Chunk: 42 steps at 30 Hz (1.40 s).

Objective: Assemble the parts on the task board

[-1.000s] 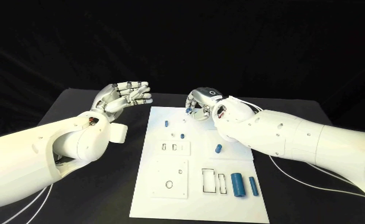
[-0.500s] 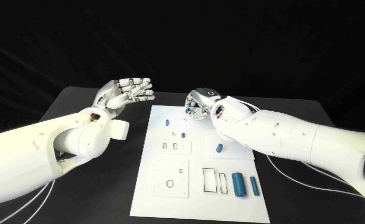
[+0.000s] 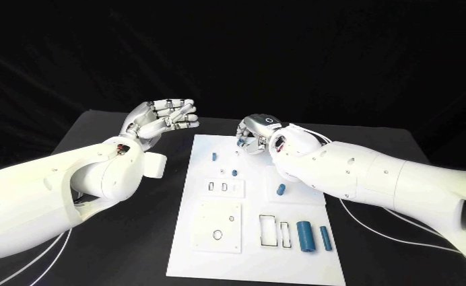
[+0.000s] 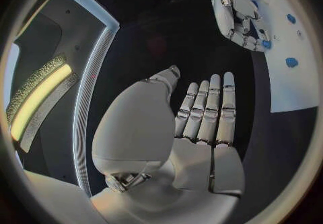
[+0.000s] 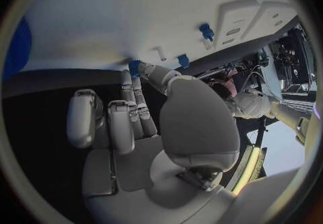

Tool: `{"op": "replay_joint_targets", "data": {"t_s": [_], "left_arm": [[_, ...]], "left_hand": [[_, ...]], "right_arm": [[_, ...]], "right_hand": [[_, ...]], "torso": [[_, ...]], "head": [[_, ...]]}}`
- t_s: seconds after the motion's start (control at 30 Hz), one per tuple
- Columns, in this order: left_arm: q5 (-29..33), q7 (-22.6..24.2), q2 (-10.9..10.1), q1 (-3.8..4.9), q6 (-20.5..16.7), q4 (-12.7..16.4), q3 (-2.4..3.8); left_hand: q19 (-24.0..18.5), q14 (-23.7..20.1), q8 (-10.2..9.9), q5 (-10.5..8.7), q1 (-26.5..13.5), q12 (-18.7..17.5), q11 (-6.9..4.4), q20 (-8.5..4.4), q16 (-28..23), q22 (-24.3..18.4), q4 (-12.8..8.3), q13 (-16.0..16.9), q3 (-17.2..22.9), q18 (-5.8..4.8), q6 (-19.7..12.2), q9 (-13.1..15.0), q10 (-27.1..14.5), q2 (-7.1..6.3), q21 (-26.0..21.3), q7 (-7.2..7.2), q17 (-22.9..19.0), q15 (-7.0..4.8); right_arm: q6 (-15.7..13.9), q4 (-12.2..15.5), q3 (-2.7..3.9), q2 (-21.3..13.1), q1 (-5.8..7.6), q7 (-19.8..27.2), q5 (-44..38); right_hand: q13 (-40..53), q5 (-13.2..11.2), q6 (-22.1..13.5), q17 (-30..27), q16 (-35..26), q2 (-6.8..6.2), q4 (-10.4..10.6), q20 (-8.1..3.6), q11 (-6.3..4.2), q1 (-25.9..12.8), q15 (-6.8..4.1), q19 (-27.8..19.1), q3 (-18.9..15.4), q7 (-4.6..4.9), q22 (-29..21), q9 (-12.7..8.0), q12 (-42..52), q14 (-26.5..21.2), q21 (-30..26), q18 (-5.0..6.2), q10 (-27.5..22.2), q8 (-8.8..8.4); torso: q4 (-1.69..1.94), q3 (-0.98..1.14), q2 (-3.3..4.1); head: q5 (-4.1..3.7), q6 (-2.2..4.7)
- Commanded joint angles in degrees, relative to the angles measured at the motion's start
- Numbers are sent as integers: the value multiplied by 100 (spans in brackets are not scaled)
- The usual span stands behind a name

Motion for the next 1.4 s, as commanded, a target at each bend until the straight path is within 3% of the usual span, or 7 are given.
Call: {"op": "replay_joint_targets", "data": {"t_s": [0.03, 0.57, 0.8, 0.9, 0.93, 1.03, 1.4], "left_arm": [[19, 25, 13, 17, 89, 14, 6], [19, 2, -43, 20, 100, -8, 5], [19, -3, -63, 19, 121, -22, 4], [19, -5, -68, 19, 131, -26, 4], [19, -6, -67, 19, 133, -28, 4], [19, -7, -62, 19, 143, -30, 4], [19, -21, -35, 18, 174, -52, 3]], "left_hand": [[-22, -43, -9, -17, -47, 25, 9, 3, -32, -9, -10, -4, 31, 56, -42, -7, -47, 7, -33, 358, 5, -10], [-30, -56, -5, -21, -48, 30, 11, 8, -33, -12, -15, -4, 36, 58, -46, -6, -54, 13, -37, 360, 14, -7], [-30, -56, -5, -21, -48, 30, 11, 8, -33, -12, -15, -4, 36, 58, -46, -6, -54, 13, -37, 360, 14, -7], [-30, -56, -5, -21, -48, 30, 11, 8, -33, -12, -15, -4, 36, 58, -46, -6, -54, 13, -37, 360, 14, -7], [-30, -56, -5, -21, -48, 30, 11, 8, -33, -12, -15, -4, 36, 58, -46, -6, -54, 13, -37, 360, 14, -7], [-30, -56, -5, -21, -48, 30, 11, 8, -33, -12, -15, -4, 36, 58, -46, -6, -54, 13, -37, 360, 14, -7], [-30, -56, -5, -21, -48, 30, 11, 8, -33, -12, -15, -4, 36, 58, -46, -6, -54, 13, -37, 360, 14, -7]], "right_arm": [[-35, -7, 2, 14, 4, 86, 15], [-261, 1193, 33, -1080, 71, -83, 162], [-55, 1836, 76, -1828, 170, -249, 849], [161, 1912, 83, -2047, 204, -358, 1233], [222, 1908, 84, -2097, 210, -381, 1320], [359, 1879, 87, -2212, 222, -419, 1479], [658, 1550, 87, -2202, 225, -495, 1649]], "right_hand": [[-70, -50, -204, -48, -122, -171, 12, 43, 58, -19, 57, -215, -11, 22, -350, -29, 33, 248, -275, 105, -272, -131], [-134, 17, -413, -250, -239, -287, 27, 44, 47, -9, 45, -326, -329, 0, -651, 8, 208, 209, -568, 166, -410, -277], [190, -30, -400, 138, -21, -300, 82, -80, -160, 41, -113, 34, -432, -39, -130, 51, 1002, 326, -220, 55, 715, -345], [1568, 279, -430, 641, 241, -407, 104, -203, -235, 79, -191, 354, -1058, -84, 438, 108, 2654, 436, 189, -70, 925, -411], [3658, 337, -527, 844, 337, -285, 190, -171, -204, 146, -168, 417, -1342, -67, 580, 177, 4713, 469, 281, -96, 825, -380], [5454, 386, -679, 1061, 433, -196, 383, -96, -138, 248, -90, 491, -1719, 6, 750, 299, 6460, 507, 381, -122, 956, -257], [6813, 489, -795, 1334, 537, -137, 704, -40, -86, 390, -41, 640, -2199, 50, 1041, 401, 7715, 562, 575, -182, 1652, -98]], "torso": [[2, 3, 2], [-77, 31, -11], [-142, 60, -32], [-164, 73, -40], [-168, 74, -42], [-173, 86, -41], [-141, 72, -30]], "head": [[0, 7], [30, 48], [-3, 61], [-22, 44], [-24, 46], [-22, 44], [-38, 52]]}}
